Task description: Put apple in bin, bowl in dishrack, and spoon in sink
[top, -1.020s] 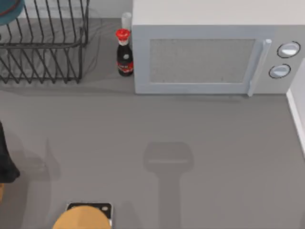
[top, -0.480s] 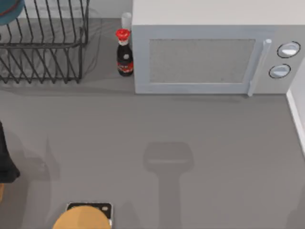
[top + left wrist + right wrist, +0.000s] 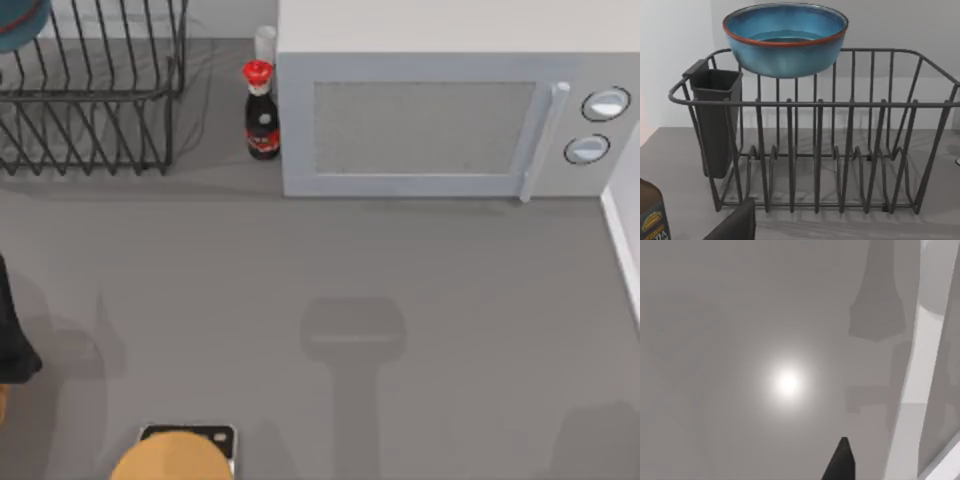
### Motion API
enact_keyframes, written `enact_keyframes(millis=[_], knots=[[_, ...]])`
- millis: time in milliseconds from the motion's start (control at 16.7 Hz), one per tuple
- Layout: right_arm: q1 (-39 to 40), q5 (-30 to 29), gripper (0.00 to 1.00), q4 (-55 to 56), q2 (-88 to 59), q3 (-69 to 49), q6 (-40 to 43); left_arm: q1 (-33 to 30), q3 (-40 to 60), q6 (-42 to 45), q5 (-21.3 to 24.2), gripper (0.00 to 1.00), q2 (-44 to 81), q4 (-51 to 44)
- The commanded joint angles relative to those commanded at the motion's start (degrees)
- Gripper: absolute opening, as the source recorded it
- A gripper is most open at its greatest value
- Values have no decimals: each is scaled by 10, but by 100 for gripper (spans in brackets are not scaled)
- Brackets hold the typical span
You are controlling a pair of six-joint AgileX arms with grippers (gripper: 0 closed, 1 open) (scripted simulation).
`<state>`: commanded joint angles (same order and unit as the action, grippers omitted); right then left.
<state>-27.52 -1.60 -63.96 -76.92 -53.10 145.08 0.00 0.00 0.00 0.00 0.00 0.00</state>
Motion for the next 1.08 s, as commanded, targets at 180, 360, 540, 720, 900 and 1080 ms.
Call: enact_keyframes(millis=[180,360,540,720,900,1080], knots=[[0,0,0,-1,1,-1,0,0,0,0,0,100,0,0],[2,0,0,-2,-7,-5,0,0,0,0,0,100,0,0],[12,-1,0,-24,-56,-60,-1,0,0,0,0,100,0,0],[32,-3,0,-64,-145,-169,-7,0,0,0,0,100,0,0],[57,-4,0,-116,-262,-331,-23,0,0,0,0,100,0,0],[86,-5,0,-175,-395,-528,-50,0,0,0,0,100,0,0]])
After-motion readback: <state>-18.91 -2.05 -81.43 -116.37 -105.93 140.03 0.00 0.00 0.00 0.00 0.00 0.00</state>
